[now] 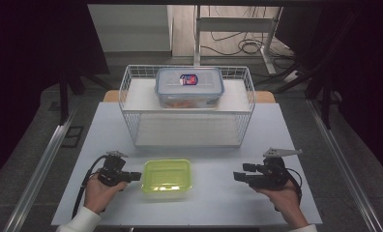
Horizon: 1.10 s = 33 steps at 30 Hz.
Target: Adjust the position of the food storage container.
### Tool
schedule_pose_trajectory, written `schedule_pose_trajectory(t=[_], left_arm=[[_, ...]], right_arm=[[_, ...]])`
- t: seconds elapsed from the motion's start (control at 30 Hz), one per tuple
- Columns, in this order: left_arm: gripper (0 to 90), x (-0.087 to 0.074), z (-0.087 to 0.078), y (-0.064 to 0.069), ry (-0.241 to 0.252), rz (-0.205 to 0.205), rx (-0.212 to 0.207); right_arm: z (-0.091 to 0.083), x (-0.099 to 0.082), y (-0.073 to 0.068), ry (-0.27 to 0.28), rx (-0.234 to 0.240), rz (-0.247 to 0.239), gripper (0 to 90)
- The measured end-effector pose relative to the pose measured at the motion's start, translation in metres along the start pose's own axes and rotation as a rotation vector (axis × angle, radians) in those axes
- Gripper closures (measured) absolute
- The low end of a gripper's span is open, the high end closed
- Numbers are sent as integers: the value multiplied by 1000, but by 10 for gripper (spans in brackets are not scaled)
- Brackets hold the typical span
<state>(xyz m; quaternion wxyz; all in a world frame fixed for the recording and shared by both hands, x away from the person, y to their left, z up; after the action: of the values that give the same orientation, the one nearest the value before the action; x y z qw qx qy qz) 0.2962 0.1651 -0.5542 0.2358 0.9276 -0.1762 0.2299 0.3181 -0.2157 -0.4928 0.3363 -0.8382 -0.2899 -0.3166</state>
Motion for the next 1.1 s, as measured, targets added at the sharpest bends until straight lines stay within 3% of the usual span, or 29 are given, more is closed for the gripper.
schedule_pose_trajectory(t=[0.37, 0.57, 0.73, 0.77, 0.8, 0.83, 0.87, 0.9, 1.0, 1.1], left_arm=[[900, 9, 14, 24, -6, 22, -40], [900, 7, 12, 21, -4, 18, -45], [888, 4, 1, 16, 40, 3, -49], [802, 4, -2, 18, 54, 3, -56], [802, 4, -6, 19, 74, 2, -63], [722, 5, -9, 21, 95, -4, -68], [553, 7, -13, 21, 113, -3, -78], [553, 8, -17, 23, 129, -4, -91], [340, 9, -25, 25, 164, -14, -124], [252, 7, -31, 26, 183, -29, -175]], right_arm=[[0, -1, 1, -2, -4, -1, 359], [0, -2, 2, -3, -5, 4, 359], [-2, -1, 2, 2, -6, 9, 360], [-2, -2, 3, 0, -7, 9, 360], [-2, -2, 3, 0, -7, 9, 360], [-1, -2, 3, -2, -7, 9, 359], [1, -3, 2, -7, -6, 11, 350], [1, -3, 2, -7, -6, 11, 350], [5, -5, 0, -14, 10, 27, 315], [8, -5, -1, 1, 24, 54, 272]])
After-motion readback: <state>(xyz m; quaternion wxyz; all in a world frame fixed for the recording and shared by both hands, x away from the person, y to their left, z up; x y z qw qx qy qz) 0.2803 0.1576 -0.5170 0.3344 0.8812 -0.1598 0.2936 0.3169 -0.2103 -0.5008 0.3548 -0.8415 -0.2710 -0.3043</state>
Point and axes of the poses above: each handheld gripper's, and its own axes: z roughly forward along the jaws, x roughly out of its top, y roughly to its right, the point moved 7 cm from there along z, roughly forward along the jaws, and after that the axes turned 2 degrees about x, right-handed, at the moved point
